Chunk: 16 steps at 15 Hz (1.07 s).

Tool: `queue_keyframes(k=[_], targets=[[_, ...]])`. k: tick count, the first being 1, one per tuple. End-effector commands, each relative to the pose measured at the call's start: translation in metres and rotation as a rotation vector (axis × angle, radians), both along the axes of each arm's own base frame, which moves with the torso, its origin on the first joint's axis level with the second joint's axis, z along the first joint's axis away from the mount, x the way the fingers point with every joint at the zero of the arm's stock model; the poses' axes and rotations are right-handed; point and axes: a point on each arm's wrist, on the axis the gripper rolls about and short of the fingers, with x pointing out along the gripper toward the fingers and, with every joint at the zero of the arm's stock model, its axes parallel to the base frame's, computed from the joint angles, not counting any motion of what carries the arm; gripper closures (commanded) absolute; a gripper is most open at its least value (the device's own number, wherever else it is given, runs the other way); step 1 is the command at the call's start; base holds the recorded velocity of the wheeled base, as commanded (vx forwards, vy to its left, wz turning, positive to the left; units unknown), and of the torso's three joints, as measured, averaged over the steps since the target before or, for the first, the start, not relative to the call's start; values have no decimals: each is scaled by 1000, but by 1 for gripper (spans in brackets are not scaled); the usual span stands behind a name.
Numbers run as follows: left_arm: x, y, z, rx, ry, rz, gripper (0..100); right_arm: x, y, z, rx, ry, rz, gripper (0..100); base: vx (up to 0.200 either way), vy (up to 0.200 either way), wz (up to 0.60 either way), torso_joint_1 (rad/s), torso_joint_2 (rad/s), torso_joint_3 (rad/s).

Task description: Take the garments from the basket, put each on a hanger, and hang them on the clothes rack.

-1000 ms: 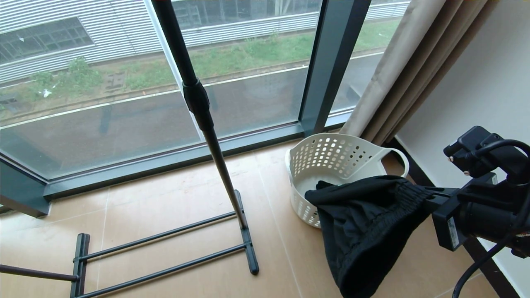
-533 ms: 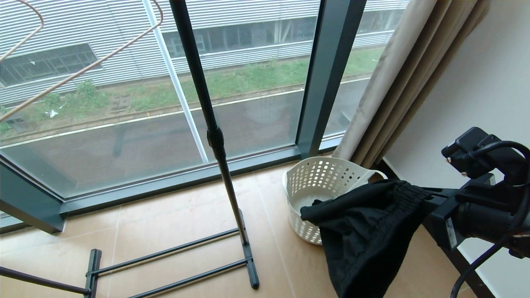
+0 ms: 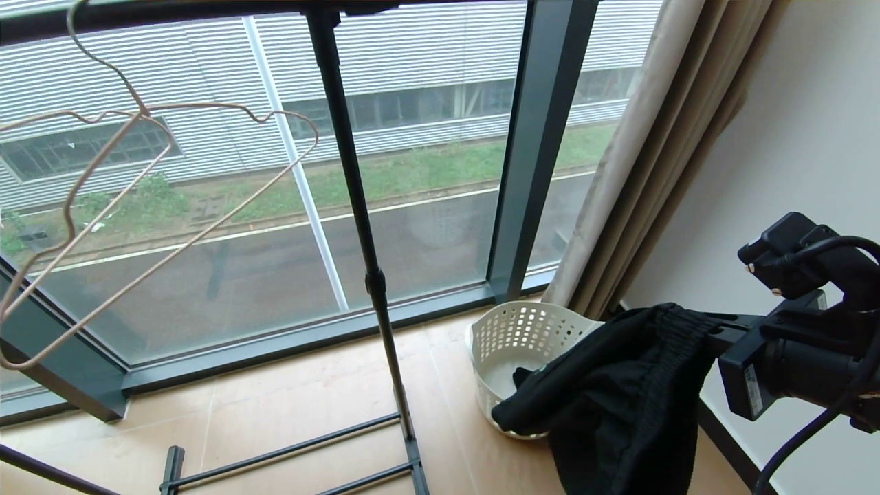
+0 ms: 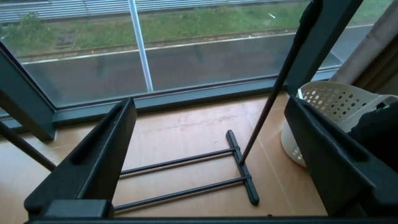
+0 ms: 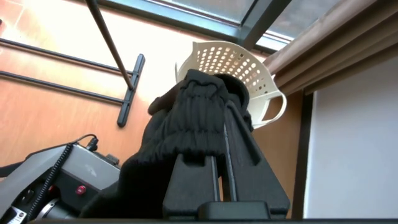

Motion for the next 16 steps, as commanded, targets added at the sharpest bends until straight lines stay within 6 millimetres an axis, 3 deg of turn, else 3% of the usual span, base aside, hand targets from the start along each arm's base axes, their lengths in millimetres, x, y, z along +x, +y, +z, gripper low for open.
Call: queue_keyframes(k=[1,10,16], targets=[[0,0,0,-1,1,0,0,0,0,0,0,-1,0,100,0,0,0,256,-564,-85],[0,0,0,1,3,3,0,0,0,-2,-7,7,3,100,0,0,0,264,-554,-87],[0,0,0,1,3,3,0,-1,2,-12,-20,-30,22,100,0,0,0,126,-260,-31]])
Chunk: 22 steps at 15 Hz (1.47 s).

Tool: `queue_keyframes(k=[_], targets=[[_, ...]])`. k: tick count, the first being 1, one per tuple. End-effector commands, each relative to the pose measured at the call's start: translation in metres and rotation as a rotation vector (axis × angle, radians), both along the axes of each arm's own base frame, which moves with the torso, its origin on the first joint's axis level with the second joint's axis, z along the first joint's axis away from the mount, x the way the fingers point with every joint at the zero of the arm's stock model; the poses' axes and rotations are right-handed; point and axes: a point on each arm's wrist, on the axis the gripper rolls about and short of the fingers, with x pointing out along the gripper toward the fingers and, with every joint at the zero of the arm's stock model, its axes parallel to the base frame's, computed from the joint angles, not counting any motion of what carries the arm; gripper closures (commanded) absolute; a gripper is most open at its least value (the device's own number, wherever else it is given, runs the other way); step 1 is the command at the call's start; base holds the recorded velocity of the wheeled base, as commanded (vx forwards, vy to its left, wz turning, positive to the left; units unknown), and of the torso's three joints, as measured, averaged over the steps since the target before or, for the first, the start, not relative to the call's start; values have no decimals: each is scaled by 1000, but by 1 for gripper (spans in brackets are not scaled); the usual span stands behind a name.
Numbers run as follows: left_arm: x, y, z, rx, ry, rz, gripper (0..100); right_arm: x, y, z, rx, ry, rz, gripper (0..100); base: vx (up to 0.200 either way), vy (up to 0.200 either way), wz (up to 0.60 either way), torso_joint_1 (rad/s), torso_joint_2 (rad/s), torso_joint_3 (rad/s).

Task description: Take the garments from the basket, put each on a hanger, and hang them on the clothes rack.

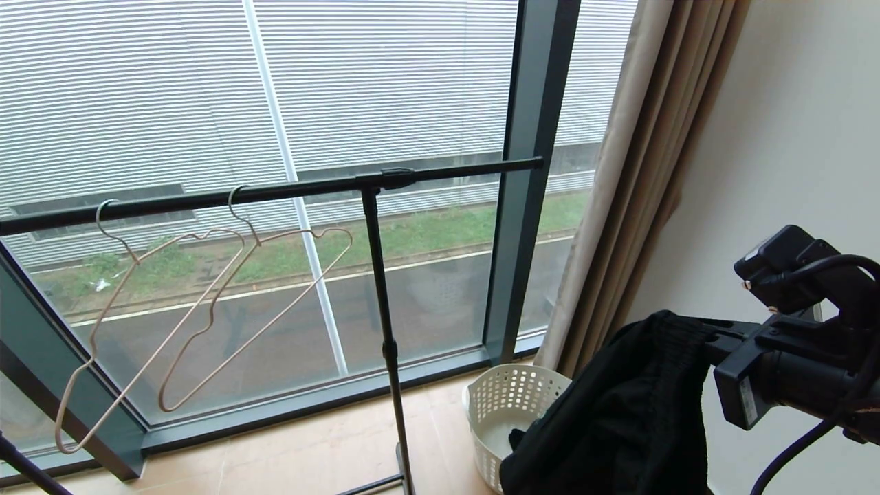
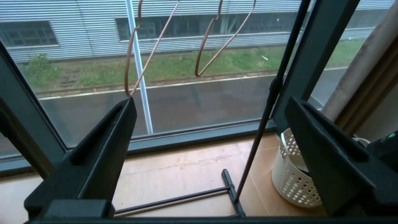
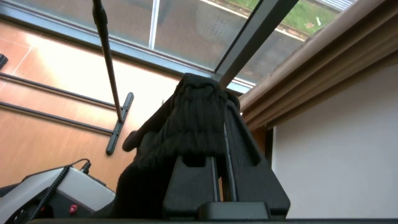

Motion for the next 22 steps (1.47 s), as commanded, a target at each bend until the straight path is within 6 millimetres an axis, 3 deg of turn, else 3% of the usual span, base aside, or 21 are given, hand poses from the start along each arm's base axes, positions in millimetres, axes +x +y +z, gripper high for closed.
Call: queue_keyframes(k=[1,8,17,22], targets=[[0,0,0,-1,1,0,0,0,1,-3,-2,0,1,100,0,0,0,0,0,0],[0,0,0,1,1,0,0,-1,-1,-5,-6,3,-2,100,0,0,0,6,-1,66],[0,0,0,4,2,0,0,-3,-2,-3,0,-6,-2,100,0,0,600,4,1,4],[0,0,0,2,1,0,0,-3,-2,-2,2,-10,-2,100,-160,80,0,5,1,0]])
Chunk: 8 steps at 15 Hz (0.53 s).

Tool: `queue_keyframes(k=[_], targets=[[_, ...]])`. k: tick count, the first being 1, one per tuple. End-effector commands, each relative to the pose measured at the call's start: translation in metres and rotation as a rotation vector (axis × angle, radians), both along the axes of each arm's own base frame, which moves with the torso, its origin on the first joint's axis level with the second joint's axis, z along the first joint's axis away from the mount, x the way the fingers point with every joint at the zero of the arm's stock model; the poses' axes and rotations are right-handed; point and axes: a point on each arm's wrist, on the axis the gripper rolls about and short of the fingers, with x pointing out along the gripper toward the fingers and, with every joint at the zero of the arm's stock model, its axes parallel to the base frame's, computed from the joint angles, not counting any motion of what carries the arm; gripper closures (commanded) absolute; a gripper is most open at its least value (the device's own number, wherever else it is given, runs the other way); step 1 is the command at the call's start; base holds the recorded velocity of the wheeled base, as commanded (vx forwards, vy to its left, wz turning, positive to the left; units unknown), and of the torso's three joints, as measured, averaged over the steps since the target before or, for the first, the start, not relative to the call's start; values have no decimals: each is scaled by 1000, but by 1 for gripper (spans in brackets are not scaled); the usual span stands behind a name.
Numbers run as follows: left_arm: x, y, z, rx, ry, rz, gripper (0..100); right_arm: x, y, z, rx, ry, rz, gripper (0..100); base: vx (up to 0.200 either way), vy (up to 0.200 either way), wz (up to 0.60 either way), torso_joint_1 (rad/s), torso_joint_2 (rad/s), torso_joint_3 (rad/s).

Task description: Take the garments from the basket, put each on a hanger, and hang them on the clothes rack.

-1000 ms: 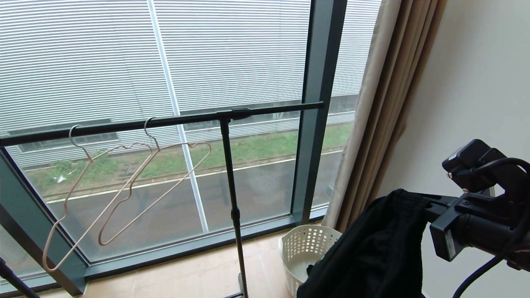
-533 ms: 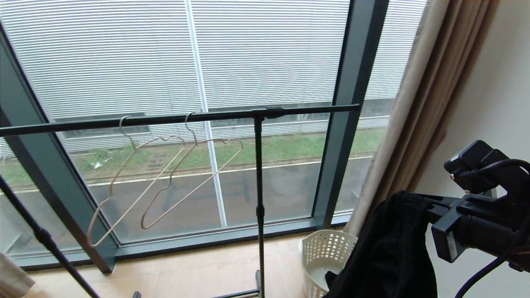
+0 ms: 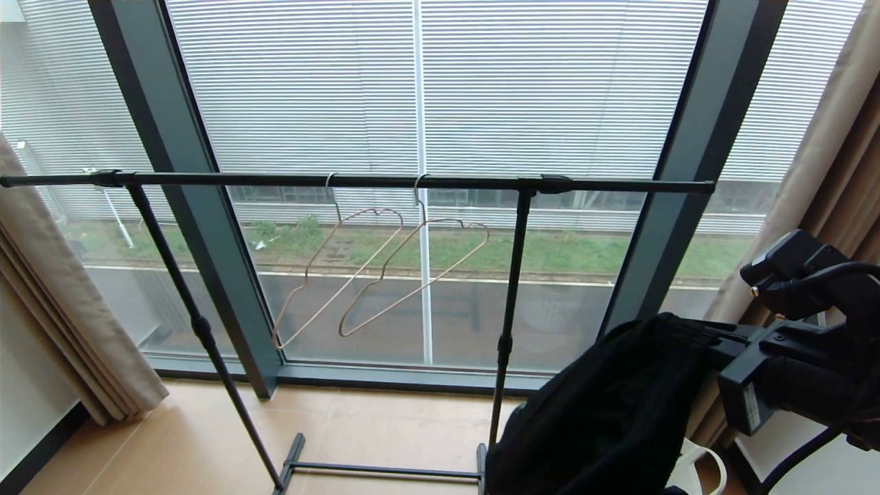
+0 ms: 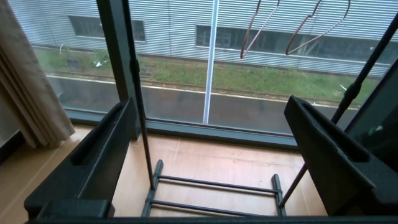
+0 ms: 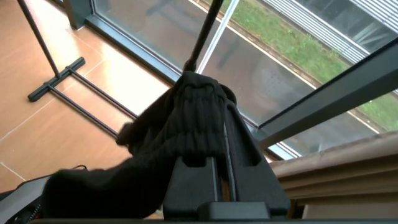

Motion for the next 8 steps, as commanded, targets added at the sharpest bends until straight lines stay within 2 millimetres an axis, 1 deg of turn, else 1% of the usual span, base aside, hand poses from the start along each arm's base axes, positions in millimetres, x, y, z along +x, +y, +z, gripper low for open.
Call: queue_keyframes(k=[1,8], targets=[[0,0,0,0,1,0,0,0,0,0,-2,1,0,100,0,200,0,-2,2,7],[0,0,0,1,2,0,0,1,0,1,-2,-4,-5,100,0,200,0,1,1,6]])
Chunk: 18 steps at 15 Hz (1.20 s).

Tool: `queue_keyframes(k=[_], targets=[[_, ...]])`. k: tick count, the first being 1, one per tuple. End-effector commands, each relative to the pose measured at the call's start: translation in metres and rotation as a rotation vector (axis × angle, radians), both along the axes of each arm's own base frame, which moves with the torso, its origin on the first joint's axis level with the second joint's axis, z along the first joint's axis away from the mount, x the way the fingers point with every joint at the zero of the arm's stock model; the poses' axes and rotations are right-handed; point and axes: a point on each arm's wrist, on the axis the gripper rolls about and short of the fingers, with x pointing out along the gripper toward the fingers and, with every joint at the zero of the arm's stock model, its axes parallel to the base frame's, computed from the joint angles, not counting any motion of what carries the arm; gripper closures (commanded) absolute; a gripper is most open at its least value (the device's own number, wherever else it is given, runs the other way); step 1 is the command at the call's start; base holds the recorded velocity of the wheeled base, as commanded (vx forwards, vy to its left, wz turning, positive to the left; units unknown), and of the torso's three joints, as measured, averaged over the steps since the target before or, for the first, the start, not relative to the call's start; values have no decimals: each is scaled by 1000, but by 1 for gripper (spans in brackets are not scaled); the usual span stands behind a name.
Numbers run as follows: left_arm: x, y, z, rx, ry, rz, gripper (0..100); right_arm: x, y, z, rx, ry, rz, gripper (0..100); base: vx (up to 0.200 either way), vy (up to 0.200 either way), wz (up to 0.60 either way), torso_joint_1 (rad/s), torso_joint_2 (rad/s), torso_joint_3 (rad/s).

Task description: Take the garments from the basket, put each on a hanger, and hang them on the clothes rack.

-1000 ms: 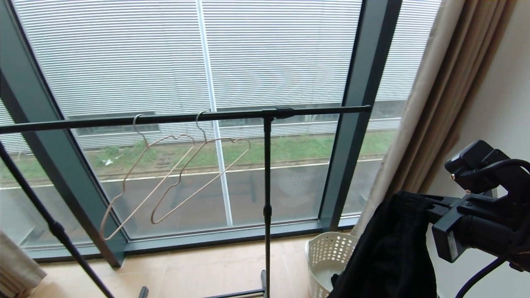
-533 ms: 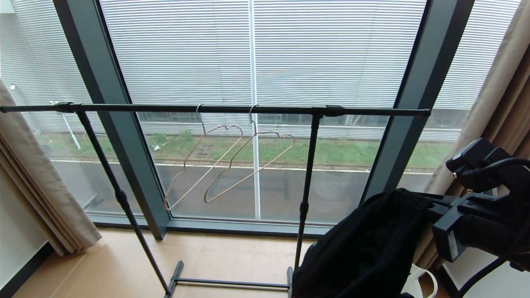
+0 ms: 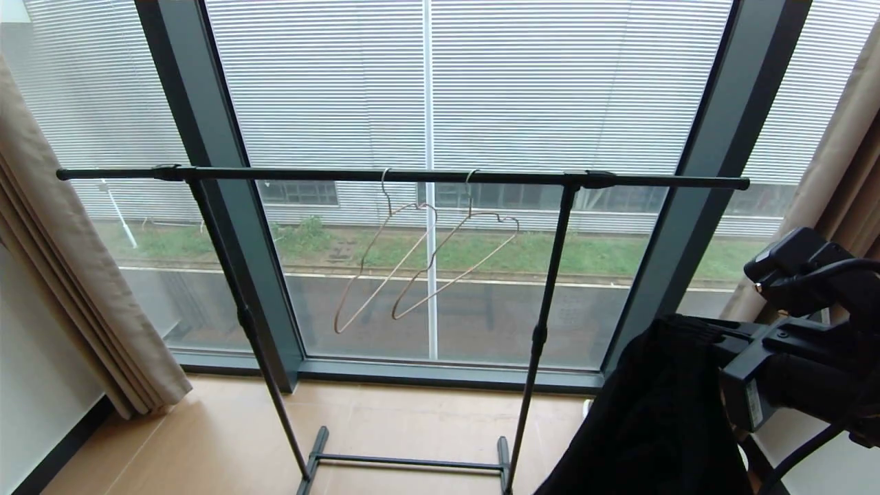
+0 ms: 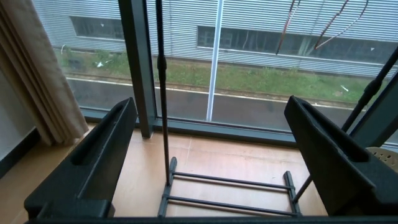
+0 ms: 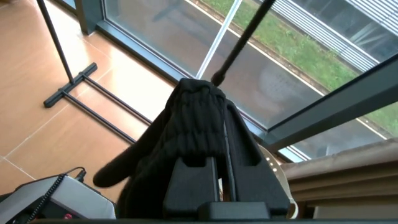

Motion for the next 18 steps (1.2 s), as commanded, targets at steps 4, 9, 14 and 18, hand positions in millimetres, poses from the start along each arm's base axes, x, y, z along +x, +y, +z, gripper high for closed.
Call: queue_keyframes(k=[4,9,14,18], targets=[[0,0,0,-1,0,0,0,1,1,-2,-7,8,1,100,-50,100,0,2,1,2],[0,0,0,0,0,0,0,1,1,-4,-11,15,1,100,0,0,-360,-1,4,2],[0,0,0,-1,0,1,0,1,1,-4,-11,15,1,100,0,0,-240,4,2,-1],[0,0,0,-1,0,0,0,1,1,-5,-13,17,1,100,0,0,0,0,0,0]])
